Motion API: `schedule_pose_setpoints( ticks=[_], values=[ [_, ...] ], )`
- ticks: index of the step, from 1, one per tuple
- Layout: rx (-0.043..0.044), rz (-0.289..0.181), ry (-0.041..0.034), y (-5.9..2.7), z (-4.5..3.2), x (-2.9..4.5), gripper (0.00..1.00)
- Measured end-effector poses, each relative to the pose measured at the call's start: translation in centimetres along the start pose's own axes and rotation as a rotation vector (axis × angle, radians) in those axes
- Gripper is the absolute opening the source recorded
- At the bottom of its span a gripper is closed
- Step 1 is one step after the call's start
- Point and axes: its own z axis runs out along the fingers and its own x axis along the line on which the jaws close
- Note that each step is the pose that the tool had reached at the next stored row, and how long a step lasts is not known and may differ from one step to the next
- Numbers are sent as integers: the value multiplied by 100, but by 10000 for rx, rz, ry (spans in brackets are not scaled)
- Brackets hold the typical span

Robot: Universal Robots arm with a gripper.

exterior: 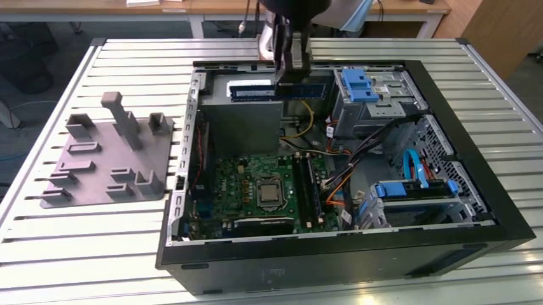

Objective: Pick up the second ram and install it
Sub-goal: 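Pick up the second ram and move it above second insertion slot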

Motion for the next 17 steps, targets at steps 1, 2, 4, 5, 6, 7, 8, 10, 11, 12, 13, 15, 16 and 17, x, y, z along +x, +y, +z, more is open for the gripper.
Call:
schedule_pose_setpoints(
  ticks=[1, 2, 4, 5, 6, 7, 8, 10, 11, 12, 13, 15, 16, 17],
  values=[
    [10, 148, -4, -1, 18, 1, 14],
    [19, 298, -8, -1, 35, 2, 14],
    [36, 605, -17, -2, 72, 5, 14],
    [43, 756, -21, -3, 90, 6, 14],
    [50, 903, -25, -3, 109, 8, 14],
    [55, 992, -30, -3, 127, 15, 14],
    [55, 1008, -27, -3, 141, 47, 14],
    [58, 1006, -32, -9, 175, 133, 14],
    [56, 1006, -31, -14, 191, 163, 14],
    [57, 1005, -30, -19, 208, 188, 14],
    [57, 1004, -32, -25, 225, 210, 14],
    [57, 985, -33, -45, 262, 231, 14],
    [56, 969, -31, -57, 279, 237, 14],
    [55, 940, -31, -69, 297, 240, 14]
  ],
)
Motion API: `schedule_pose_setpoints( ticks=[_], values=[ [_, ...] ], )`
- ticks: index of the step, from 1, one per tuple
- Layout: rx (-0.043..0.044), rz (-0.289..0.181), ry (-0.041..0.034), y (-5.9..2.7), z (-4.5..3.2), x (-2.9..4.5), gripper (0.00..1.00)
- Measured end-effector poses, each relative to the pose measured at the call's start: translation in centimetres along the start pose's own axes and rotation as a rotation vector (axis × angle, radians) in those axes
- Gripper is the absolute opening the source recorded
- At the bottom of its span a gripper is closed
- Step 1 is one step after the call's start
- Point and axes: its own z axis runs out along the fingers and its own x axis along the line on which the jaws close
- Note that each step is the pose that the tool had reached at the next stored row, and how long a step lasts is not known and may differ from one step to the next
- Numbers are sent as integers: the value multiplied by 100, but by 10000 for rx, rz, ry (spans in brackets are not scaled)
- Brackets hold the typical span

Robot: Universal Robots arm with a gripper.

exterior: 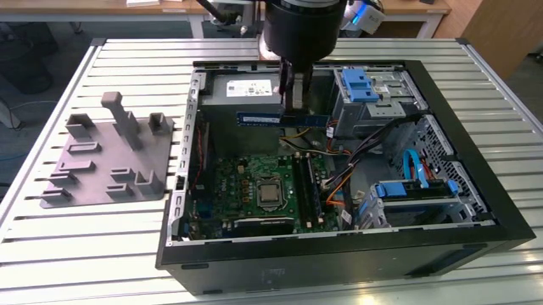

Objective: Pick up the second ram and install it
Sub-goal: 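Pick up the second ram and move it above second insertion slot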

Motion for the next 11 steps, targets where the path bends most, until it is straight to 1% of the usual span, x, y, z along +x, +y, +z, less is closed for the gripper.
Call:
schedule_pose_setpoints(
  ticks=[5, 11],
  values=[
    [-9, -134, 5, -63, 88, 16, 14],
    [-9, -136, 6, -123, 189, 151, 14]
  ],
)
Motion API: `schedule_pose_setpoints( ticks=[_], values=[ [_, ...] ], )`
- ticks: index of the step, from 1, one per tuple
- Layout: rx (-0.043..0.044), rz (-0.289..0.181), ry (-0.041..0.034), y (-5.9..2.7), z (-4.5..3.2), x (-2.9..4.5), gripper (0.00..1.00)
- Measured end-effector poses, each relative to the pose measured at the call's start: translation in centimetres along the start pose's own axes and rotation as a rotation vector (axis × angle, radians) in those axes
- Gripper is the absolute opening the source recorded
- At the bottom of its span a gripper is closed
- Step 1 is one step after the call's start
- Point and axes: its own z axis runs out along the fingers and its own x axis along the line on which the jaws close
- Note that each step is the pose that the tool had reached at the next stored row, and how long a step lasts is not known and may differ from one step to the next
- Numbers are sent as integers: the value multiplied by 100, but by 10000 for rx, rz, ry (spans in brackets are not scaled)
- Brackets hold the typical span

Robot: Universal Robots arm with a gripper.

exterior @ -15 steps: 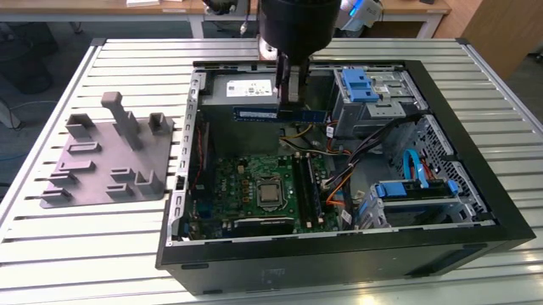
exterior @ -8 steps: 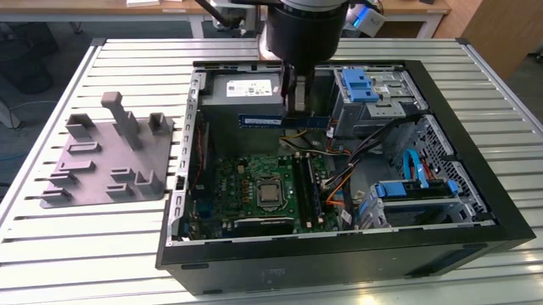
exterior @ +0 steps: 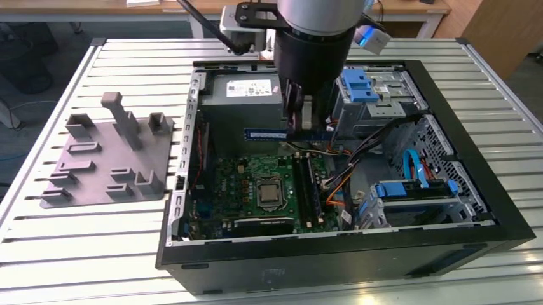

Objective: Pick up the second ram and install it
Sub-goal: 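Pick up the second ram and move it above second insertion slot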

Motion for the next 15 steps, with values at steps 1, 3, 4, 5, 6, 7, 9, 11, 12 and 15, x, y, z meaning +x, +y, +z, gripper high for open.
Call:
schedule_pose_setpoints(
  ticks=[1, 3, 4, 5, 6, 7, 9, 11, 12, 15],
  values=[
    [1, 0, -2, -11, 19, 15, 14],
    [1, 0, -3, -25, 54, 31, 14],
    [0, 0, 0, -31, 70, 37, 14],
    [0, 0, -1, -36, 88, 42, 14],
    [0, 0, -1, -42, 106, 47, 14],
    [1, -1, -1, -47, 124, 53, 14],
    [1, 0, -1, -56, 160, 63, 14],
    [0, 0, -1, -61, 195, 71, 14],
    [1, 1, -1, -62, 213, 73, 14],
    [1, 0, -2, -65, 269, 79, 14]
  ],
)
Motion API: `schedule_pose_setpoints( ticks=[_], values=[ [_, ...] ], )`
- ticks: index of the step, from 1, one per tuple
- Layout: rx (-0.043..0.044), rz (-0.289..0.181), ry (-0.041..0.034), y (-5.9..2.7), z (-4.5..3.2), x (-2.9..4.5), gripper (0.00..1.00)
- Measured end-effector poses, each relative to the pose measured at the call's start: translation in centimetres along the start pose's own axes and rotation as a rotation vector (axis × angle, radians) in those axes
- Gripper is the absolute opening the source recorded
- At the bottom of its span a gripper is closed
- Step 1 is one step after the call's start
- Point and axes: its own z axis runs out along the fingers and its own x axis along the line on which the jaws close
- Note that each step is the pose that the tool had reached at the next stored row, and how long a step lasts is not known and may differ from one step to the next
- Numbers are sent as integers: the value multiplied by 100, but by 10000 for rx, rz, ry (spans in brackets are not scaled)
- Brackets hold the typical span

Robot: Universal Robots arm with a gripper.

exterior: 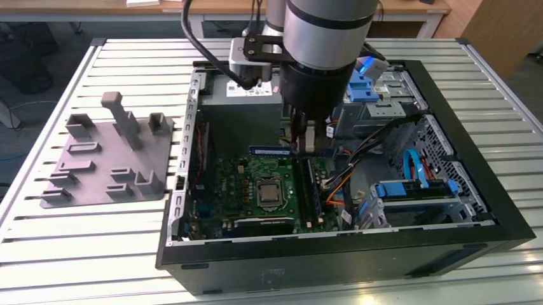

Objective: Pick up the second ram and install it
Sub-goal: 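Pick up the second ram and move it above second insertion slot, then insert the second ram into the second slot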

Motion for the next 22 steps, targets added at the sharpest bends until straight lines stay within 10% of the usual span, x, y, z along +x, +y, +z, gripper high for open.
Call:
schedule_pose_setpoints(
  ticks=[22],
  values=[
    [2, 55, 0, -3, 101, 5, 14]
  ],
)
